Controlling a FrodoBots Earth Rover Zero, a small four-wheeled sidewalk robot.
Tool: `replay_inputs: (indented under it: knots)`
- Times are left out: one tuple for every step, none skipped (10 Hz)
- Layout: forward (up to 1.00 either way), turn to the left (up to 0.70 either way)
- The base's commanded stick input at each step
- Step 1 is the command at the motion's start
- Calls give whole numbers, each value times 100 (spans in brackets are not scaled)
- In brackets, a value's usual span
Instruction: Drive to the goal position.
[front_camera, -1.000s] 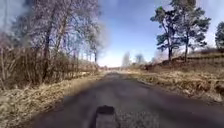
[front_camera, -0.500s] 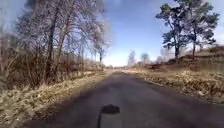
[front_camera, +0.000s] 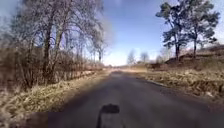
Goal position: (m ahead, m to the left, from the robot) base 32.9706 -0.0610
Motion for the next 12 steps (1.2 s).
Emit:
replay_inputs:
  knots:
    - [85, 0]
    - [85, 0]
    - [85, 0]
    - [85, 0]
    - [85, 0]
    - [85, 0]
    - [85, 0]
    - [85, 0]
    - [85, 0]
    - [85, 0]
    - [85, 0]
    - [85, 0]
